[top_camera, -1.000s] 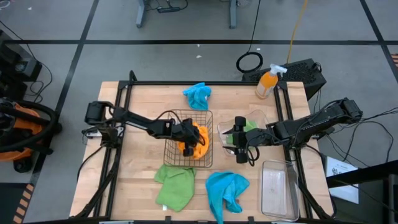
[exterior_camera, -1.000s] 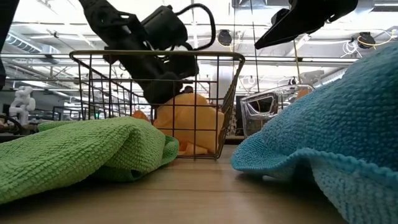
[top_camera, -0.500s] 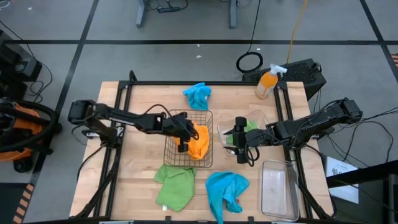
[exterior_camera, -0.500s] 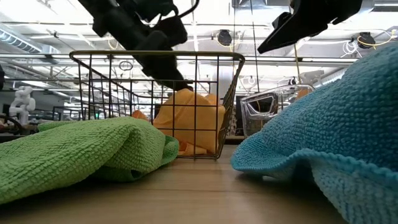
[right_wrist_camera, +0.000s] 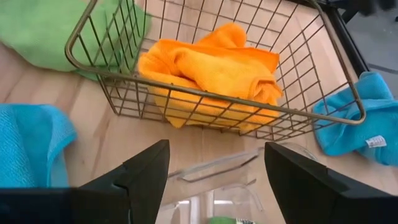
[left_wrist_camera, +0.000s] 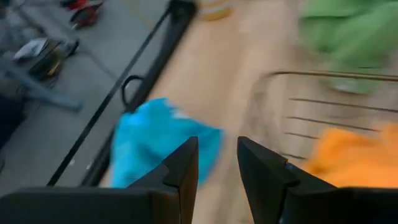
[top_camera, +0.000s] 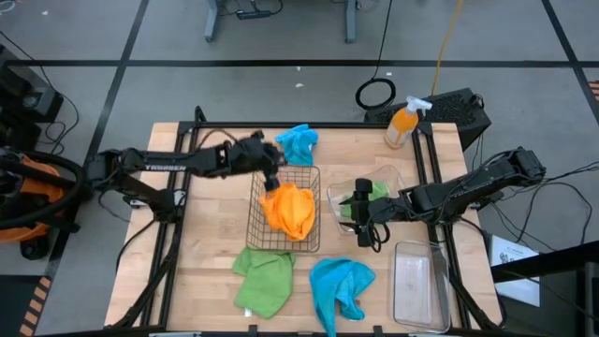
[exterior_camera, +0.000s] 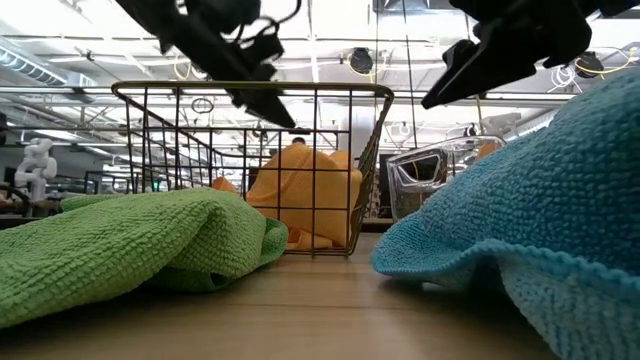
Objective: Sort microfiber towel by color & place in baskets
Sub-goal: Put the green towel into the top transparent bin
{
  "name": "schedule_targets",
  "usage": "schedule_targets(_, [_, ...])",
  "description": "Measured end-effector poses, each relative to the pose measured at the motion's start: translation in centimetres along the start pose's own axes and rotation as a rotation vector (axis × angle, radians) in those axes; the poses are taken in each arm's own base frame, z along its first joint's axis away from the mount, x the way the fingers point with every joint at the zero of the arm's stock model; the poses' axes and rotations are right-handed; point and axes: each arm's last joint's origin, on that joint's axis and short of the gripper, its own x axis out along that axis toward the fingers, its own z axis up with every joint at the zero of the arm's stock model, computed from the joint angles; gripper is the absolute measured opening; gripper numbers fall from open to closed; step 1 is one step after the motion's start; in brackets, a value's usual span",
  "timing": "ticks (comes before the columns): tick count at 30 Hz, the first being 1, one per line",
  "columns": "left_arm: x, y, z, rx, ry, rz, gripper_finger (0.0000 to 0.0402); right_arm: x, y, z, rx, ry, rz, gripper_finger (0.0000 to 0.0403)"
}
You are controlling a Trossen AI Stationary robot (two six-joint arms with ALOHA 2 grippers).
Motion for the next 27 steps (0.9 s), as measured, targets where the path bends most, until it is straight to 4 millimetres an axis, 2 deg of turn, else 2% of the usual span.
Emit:
schedule_targets(6, [1.0, 5.7, -1.5, -0.103, 0.036, 0.098, 0.0119, 0.0, 0.0, 0.0, 0.011, -0.002, -0.004, 0.0254])
schedule_targets(10, [0.9, 7.6, -2.0, -0.150, 0.018, 0.056, 0.0119, 0.0, 0.0, 0.0, 0.011, -0.002, -0.004, 0.0254])
schedule_targets(20, [1.8, 7.8, -2.5, -0.144, 0.025, -0.004, 0.0123, 0.0, -0.1, 0.1, 0.011, -0.011, -0.030, 0.0254])
schedule_targets(27, [2.9, 7.1, -3.1, -0.164, 0.060, -0.038, 0.0167, 0.0, -0.2, 0.1, 0.012, -0.010, -0.061, 0.0254])
